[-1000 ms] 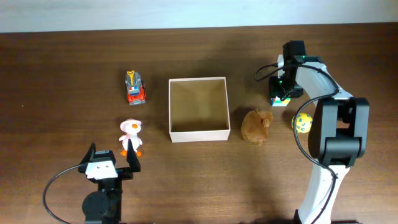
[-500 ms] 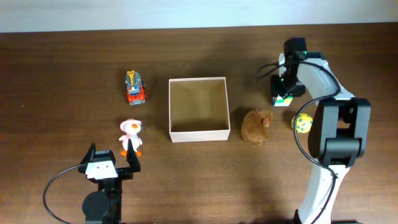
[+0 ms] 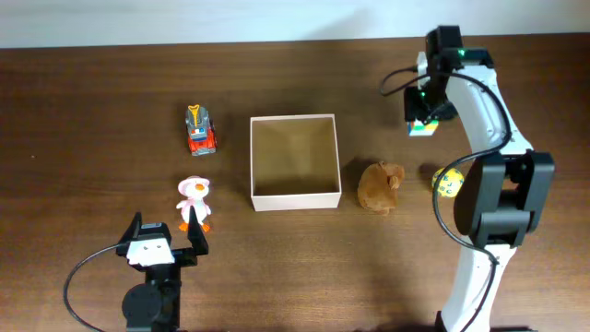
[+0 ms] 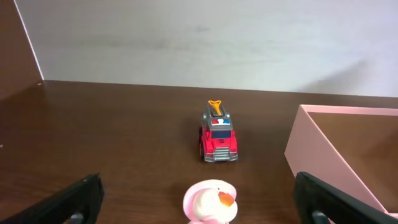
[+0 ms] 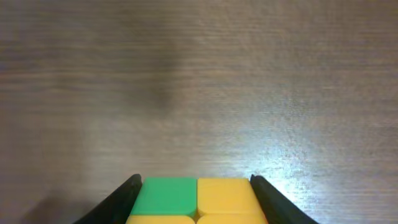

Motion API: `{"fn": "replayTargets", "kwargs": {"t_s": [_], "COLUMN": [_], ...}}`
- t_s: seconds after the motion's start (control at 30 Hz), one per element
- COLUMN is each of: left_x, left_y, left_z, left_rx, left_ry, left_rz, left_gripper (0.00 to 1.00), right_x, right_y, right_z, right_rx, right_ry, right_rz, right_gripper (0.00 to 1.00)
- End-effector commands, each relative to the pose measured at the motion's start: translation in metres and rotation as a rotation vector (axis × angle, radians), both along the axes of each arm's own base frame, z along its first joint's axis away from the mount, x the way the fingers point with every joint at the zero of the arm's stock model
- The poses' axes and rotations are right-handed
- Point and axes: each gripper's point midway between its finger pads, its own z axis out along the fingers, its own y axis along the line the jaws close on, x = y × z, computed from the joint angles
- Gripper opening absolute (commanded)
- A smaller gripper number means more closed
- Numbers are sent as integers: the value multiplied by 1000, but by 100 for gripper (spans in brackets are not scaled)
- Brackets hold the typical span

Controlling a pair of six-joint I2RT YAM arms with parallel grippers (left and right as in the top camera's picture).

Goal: Pack container
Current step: 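Carry the colour cube left over the box with the right gripper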

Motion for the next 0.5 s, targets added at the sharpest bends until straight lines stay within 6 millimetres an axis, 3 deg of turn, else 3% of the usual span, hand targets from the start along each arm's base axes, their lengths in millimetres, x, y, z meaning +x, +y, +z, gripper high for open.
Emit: {"fn": "replayTargets", "kwargs": {"t_s": [0.0, 0.17, 0.27, 0.47], "left_x": [0, 0, 0, 0], "left_y": [-1, -1, -1, -1], "left_z": [-1, -1, -1, -1], "left_rx": [19, 19, 19, 19], "left_ry": [-3, -3, -3, -3], "left_rz": [-7, -7, -7, -7], "left_gripper": [99, 99, 99, 99], "right_x": [13, 14, 10, -1], "right_y": [25, 61, 93, 138], "right_z": [37, 67, 82, 100], "right_rx": [-4, 14, 70, 118], "right_ry": [-81, -122, -135, -145], "right_rz": [48, 84, 139, 181], "right_gripper": [50, 50, 50, 50]}}
